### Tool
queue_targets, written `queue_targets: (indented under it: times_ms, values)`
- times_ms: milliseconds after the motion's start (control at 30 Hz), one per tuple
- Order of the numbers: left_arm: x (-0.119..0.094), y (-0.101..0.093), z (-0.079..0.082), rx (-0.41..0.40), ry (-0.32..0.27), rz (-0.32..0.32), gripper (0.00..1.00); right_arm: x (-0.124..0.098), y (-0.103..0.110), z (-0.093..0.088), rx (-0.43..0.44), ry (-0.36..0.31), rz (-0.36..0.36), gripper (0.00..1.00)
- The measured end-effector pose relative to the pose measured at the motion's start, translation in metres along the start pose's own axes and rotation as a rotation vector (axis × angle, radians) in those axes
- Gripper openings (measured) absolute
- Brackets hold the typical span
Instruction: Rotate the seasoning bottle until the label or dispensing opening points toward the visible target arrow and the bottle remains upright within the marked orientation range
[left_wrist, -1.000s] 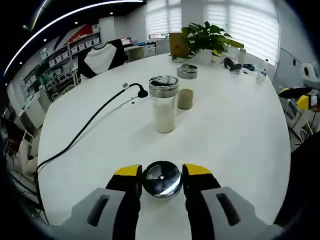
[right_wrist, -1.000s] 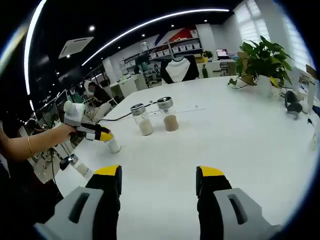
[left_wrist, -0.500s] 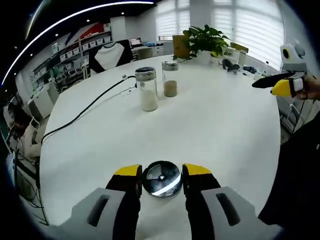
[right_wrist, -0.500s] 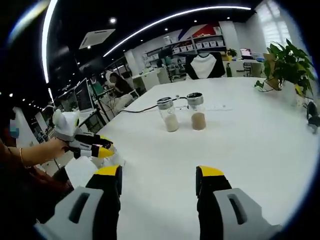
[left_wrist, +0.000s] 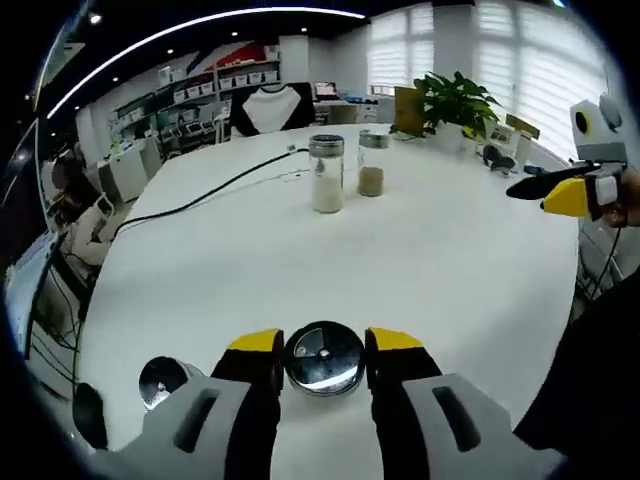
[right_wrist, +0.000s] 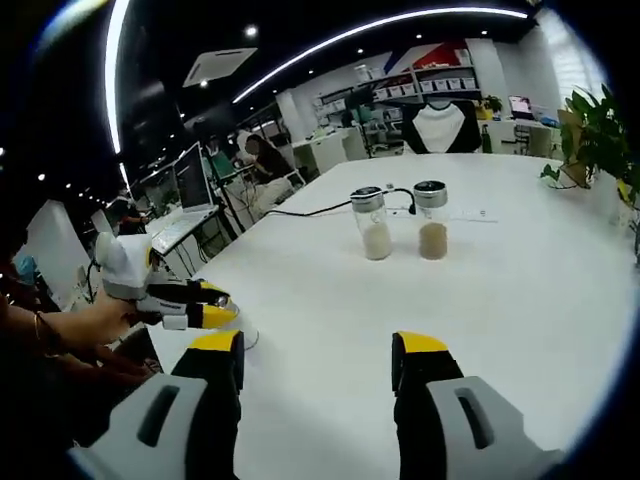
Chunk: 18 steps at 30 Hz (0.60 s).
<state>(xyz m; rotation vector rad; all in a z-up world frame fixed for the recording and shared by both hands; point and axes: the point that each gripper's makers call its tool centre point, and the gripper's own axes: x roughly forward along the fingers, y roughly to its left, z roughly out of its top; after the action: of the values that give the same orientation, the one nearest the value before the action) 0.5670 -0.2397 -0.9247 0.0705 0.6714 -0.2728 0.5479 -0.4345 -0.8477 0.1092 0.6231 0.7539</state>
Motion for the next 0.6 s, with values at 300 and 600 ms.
queue_targets:
  times_ms: [300, 600]
  values:
    - [0.001, -0.004, -0.016, 0.03, 0.015, -0.015, 0.46, -0.001, 0.003, 0.001, 0.002, -0.005, 0.003, 0.59]
    - [-0.019, 0.004, -0.017, 0.448, 0.117, -0.182, 0.45, -0.005, 0.0, -0.005, 0.004, 0.003, -0.007, 0.59]
